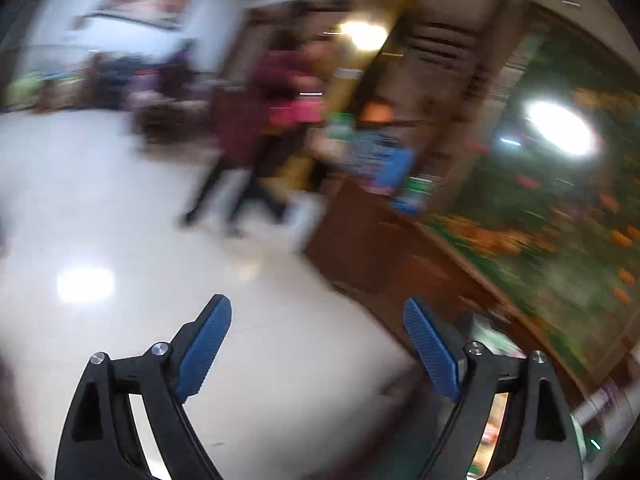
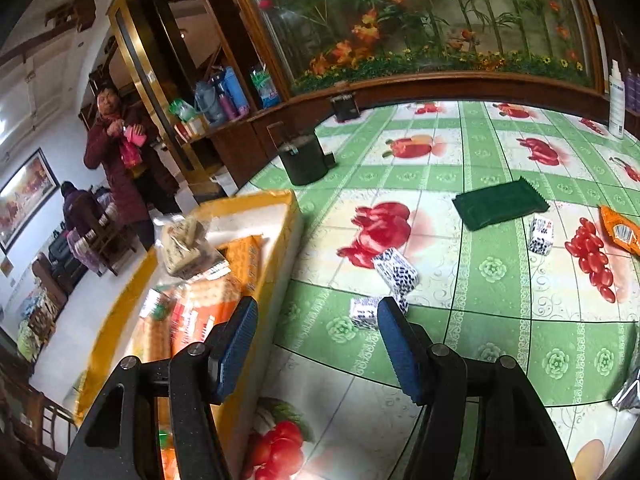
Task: Organize snacks
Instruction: 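Move both open grippers back over the snacks on the table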
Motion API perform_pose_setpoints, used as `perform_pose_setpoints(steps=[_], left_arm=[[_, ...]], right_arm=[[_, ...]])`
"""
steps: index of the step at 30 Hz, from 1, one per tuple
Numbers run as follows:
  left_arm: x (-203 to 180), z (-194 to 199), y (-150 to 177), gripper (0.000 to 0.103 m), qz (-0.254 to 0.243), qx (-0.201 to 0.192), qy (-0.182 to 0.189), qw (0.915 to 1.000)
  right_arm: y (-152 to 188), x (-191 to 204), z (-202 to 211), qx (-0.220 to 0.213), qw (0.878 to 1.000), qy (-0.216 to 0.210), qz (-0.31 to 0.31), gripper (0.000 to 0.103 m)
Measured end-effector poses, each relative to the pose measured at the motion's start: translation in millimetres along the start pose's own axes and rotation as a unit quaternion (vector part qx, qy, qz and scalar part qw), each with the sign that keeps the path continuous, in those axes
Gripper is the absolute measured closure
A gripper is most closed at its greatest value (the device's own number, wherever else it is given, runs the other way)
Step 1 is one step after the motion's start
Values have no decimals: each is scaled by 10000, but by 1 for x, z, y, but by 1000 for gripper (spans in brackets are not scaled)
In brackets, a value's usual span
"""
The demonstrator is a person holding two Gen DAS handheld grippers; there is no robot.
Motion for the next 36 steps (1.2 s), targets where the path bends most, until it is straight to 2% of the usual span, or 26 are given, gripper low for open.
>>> perform_pose_setpoints(steps=[3, 5, 7, 10, 14, 16, 19, 25, 30, 34, 36], left_arm=[[36, 3, 3, 15, 448, 103, -261, 9986], [34, 0, 9, 15, 558, 244, -111, 9981], [5, -8, 17, 15, 295, 480, 213, 9982], [-66, -15, 36, 15, -515, 741, 610, 9941], [-163, -18, 84, 15, -1509, 1278, 1328, 9712], [-203, -21, 112, 15, -1886, 1602, 1636, 9550], [-258, -22, 160, 15, -2433, 2033, 1989, 9273], [-320, -18, 232, 15, -3151, 2499, 2299, 8862], [-359, -21, 274, 15, -3542, 2731, 2276, 8650], [-388, -37, 290, 15, -3600, 3052, 2240, 8527], [-405, -42, 300, 16, -3752, 3037, 2198, 8477]], right_arm=[[-1, 1, 9, -104, 9999, 16, -45, 36], [-2, 2, 15, -147, 9997, -147, -124, 36], [-3, 4, 20, -165, 9996, -205, -135, 36], [-5, 7, 29, -230, 9992, -301, -123, 36], [-6, 3, 52, -433, 9984, -358, -56, 36], [-6, -5, 63, -479, 9982, -355, -54, 31], [-4, -28, 81, -561, 9981, -255, -44, 31], [-6, -98, 123, -882, 9952, 270, -342, 31], [-2, -153, 152, -1114, 9902, 570, -625, 31], [-3, -172, 167, -1210, 9876, 292, -955, 31], [-4, -171, 171, -1241, 9871, 325, -953, 31]])
Point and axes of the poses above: each gripper's, at about its wrist camera, not at the fingertips, and z roughly against the way its jaws point, x to its left, y to its underside, the point moved 4 cm from there along -z, roughly the way its jaws point, and after that the axes turned 10 degrees about x, right-handed, at the moved point
